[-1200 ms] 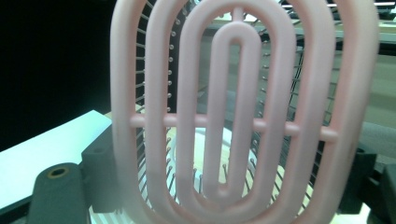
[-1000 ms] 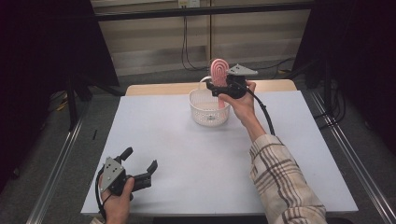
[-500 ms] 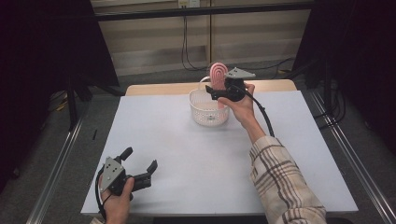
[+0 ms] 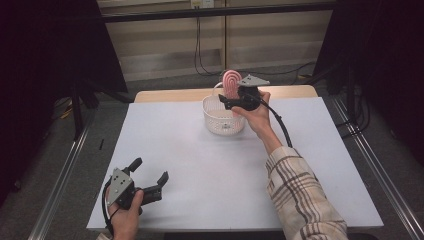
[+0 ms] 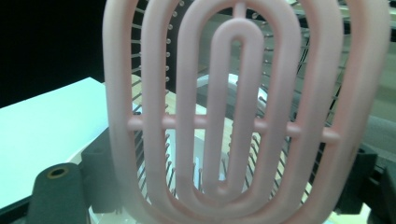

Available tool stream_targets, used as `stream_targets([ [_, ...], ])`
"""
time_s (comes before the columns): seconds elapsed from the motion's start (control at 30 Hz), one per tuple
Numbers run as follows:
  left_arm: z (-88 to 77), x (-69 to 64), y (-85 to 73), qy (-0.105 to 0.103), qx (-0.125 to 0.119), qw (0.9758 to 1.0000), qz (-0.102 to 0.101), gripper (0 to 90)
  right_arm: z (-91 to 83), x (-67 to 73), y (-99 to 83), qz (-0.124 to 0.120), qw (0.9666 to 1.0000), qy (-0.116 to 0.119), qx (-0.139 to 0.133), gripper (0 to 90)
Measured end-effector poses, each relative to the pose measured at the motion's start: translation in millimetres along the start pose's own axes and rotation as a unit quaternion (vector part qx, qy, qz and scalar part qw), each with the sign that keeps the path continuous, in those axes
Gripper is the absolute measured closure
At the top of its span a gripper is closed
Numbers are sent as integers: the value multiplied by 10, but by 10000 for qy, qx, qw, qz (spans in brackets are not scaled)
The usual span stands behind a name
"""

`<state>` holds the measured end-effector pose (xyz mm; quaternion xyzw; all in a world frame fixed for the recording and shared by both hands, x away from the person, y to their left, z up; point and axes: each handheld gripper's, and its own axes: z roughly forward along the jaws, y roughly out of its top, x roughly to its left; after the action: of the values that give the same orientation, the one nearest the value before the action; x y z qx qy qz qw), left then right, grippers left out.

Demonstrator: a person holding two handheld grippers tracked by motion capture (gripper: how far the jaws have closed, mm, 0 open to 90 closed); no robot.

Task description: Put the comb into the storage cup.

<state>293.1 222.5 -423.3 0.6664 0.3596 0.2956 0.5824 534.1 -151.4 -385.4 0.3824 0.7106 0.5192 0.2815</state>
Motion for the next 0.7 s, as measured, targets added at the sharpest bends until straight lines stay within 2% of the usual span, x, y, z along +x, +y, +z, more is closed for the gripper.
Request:
stream_targets([
  [0.5, 4, -5, -2, -13, -2, 10000, -25, 18, 27, -5, 13, 19, 10000, -69, 27, 184],
  [0.6, 3, 3, -3, 9, 2, 10000, -1, 17, 28, 23, 12, 39, 10000, 19, 43, 184],
  [0.7, 5, -5, -4, -3, 1, 10000, -28, 17, 39, 35, 17, 38, 10000, 7, 48, 183],
])
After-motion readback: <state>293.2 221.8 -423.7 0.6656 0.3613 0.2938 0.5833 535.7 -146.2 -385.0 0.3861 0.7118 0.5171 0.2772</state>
